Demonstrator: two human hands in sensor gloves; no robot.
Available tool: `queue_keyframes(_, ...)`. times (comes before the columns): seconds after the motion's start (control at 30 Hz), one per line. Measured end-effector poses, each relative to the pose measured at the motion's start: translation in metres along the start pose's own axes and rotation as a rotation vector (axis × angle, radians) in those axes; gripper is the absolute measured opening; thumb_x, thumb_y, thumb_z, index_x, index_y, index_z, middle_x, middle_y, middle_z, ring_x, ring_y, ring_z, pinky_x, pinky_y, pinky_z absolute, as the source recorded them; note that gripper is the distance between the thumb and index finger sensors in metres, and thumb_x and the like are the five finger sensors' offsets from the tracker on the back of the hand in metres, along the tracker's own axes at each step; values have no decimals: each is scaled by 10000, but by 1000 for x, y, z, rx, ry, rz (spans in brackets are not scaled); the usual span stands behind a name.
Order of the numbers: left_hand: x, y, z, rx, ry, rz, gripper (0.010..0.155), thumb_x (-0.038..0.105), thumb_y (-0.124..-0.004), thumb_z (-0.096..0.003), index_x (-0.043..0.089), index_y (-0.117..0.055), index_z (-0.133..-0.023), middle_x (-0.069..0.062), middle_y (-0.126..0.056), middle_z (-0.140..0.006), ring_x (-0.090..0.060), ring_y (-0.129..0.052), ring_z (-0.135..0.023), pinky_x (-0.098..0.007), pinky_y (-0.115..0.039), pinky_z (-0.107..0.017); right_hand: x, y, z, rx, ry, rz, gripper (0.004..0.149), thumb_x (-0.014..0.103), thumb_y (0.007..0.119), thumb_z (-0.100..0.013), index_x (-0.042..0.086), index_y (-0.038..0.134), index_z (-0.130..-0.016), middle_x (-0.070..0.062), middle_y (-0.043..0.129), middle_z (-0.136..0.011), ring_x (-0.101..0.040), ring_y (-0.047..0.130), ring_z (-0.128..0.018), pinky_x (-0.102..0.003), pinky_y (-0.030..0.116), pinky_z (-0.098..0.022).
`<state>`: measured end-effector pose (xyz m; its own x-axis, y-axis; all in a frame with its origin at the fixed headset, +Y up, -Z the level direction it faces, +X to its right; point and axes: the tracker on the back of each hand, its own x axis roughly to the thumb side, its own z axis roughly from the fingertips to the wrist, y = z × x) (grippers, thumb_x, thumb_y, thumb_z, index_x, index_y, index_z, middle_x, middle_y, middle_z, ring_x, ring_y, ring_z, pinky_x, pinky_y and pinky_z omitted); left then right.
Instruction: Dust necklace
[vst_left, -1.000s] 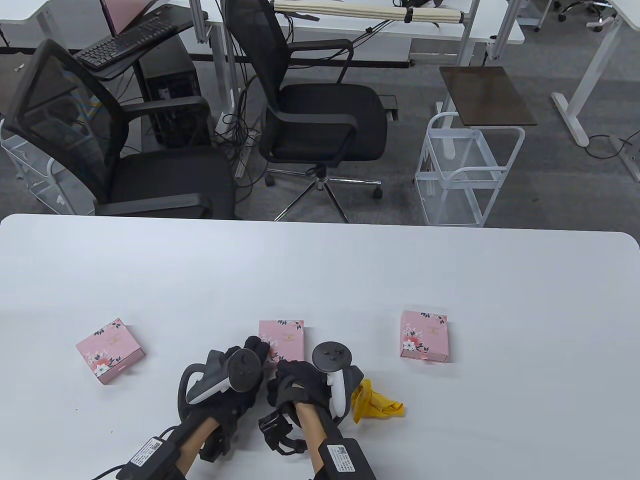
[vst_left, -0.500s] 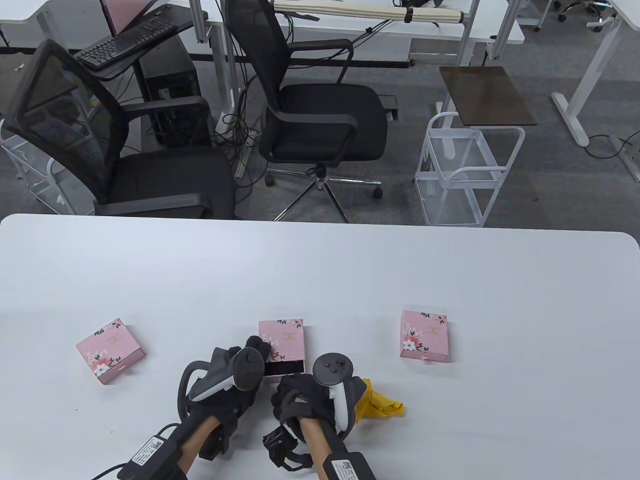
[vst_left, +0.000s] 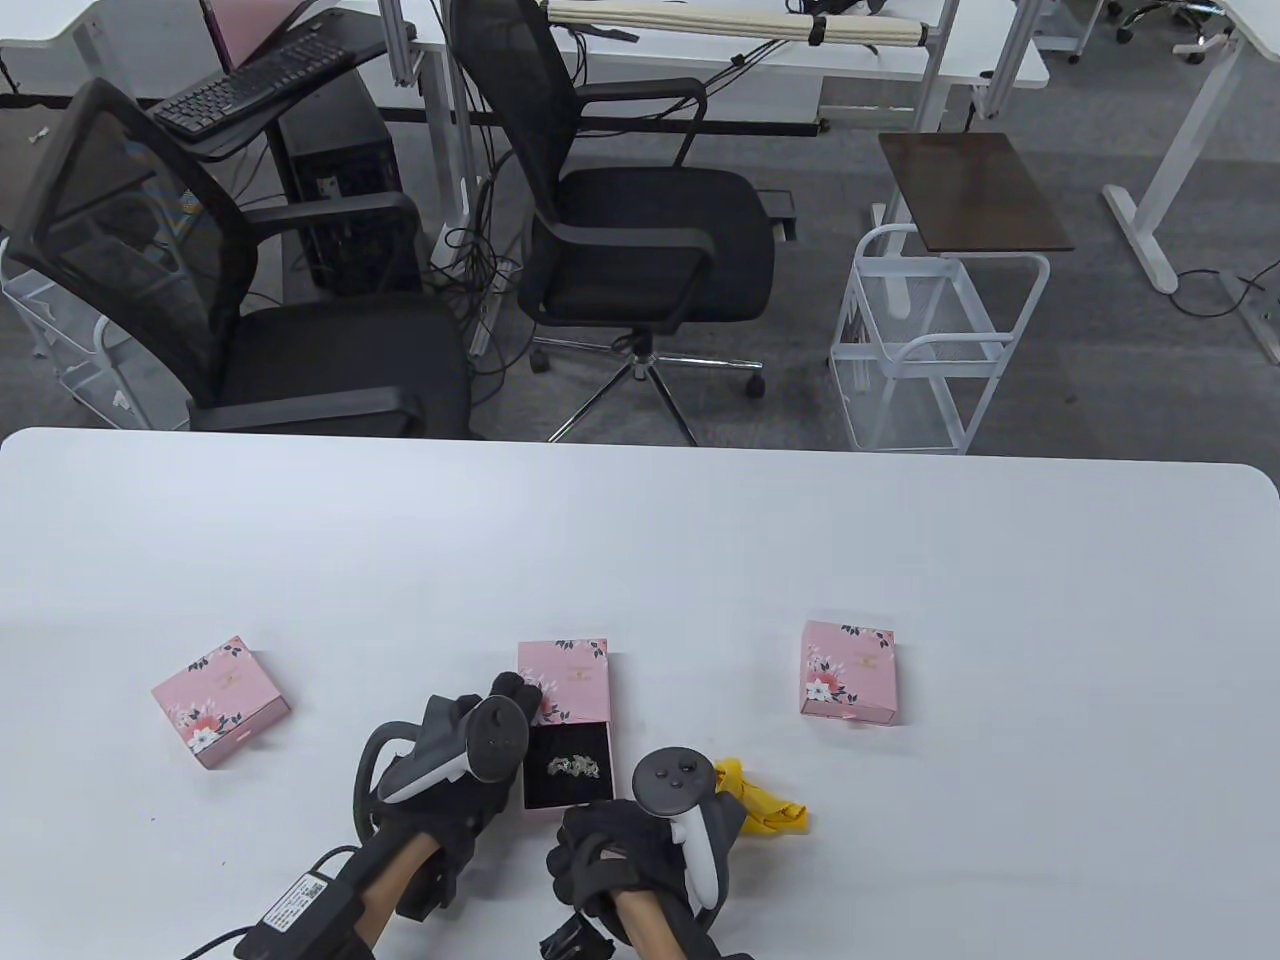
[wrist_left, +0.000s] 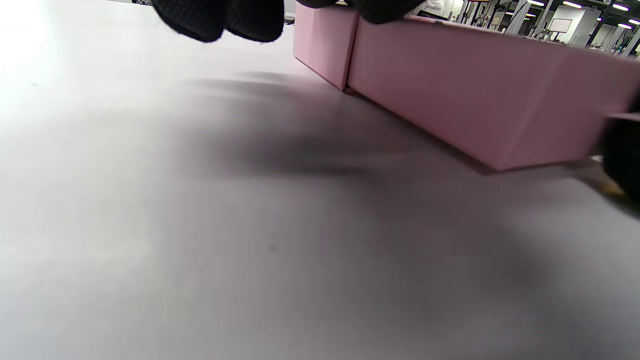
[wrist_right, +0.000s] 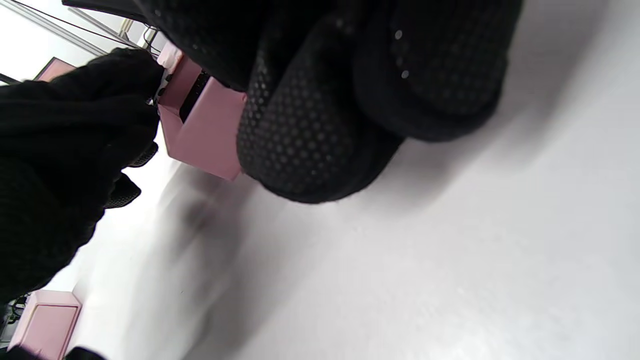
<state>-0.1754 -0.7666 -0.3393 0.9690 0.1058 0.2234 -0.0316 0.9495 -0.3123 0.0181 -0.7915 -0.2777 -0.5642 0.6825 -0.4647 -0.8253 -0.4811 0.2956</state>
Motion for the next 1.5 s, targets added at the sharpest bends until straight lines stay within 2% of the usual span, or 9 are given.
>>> queue_keyframes(0.37, 2, -1, 1, 12, 5, -20, 576, 340, -552, -638, 297, -304, -1156, 23, -261, -1256, -323, -473, -1080, -551, -533, -779, -3, 1, 7, 61, -20, 48, 403, 289, 748, -660, -41, 810, -883, -162, 1001, -647, -284, 1055, -390, -374, 910, -320)
queue_keyframes(0.57, 2, -3, 1, 17, -1, 16, 579, 343, -550, -637, 286, -301, -1157, 10, -254, -1252, -319, -482, -1075, -544, -543, -775, 9, -21, 17, 85, -72, 209, 442, 338, 769, -650, -36, 816, -883, -167, 999, -646, -296, 1048, -388, -384, 903, -323)
queue_keyframes(0.63, 0, -3, 2, 17, -8, 23, 583, 351, -548, -636, 291, -291, -1155, 12, -246, -1250, -318, -473, -1078, -545, -540, -776, 18, -29, 22, 83, -112, 291, 442, 344, 761, -655, -27, 816, -888, -177, 992, -653, -315, 1038, -396, -400, 893, -332)
queue_keyframes(0.67, -1, -3, 2, 18, -10, 31, 583, 352, -549, -635, 288, -294, -1155, 11, -244, -1249, -315, -463, -1082, -549, -536, -777, 26, -34, 24, 88, -186, 384, 424, 346, 751, -660, -4, 815, -891, -161, 989, -658, -304, 1035, -402, -396, 891, -339)
queue_keyframes(0.83, -2, 17, 20, 95, -42, 92, 592, 363, -551, -631, 285, -292, -1157, -5, -232, -1247, -320, -436, -1090, -553, -525, -780, 57, -44, 33, -132, -300, 541, 390, 329, 774, -648, 37, 812, -902, -143, 979, -665, -301, 1018, -416, -405, 875, -354)
queue_keyframes(0.97, -6, 39, 46, 204, -70, 187, 592, 372, -555, -630, 286, -306, -1160, -9, -242, -1249, -328, -443, -1086, -552, -528, -779, 78, -37, 28, -302, -415, 677, 386, 303, 808, -628, 86, 785, -947, -159, 935, -762, -335, 986, -522, -438, 847, -430)
queue_keyframes(1.03, -9, 42, 58, 239, -78, 215, 592, 378, -558, -630, 286, -316, -1162, -12, -250, -1251, -329, -451, -1083, -552, -534, -776, 80, -31, 22, -338, -448, 756, 402, 298, 819, -621, 102, 772, -969, -177, 901, -823, -364, 956, -594, -463, 825, -473)
queue_keyframes(1.13, -17, 38, 69, 286, -81, 263, 589, 381, -571, -630, 281, -341, -1164, -19, -279, -1252, -329, -475, -1077, -548, -552, -770, 75, -19, 13, -345, -485, 861, 429, 299, 818, -621, 119, 749, -1004, -216, 817, -939, -431, 880, -733, -532, 758, -568)
queue_keyframes(1.5, -26, 34, 73, 321, -66, 265, 588, 388, -581, -626, 269, -368, -1161, -32, -312, -1246, -326, -509, -1060, -525, -580, -760, 63, 8, 8, -326, -483, 1120, 467, 328, 855, -590, 122, 760, -999, -282, 658, -1064, -499, 761, -843, -583, 686, -625)
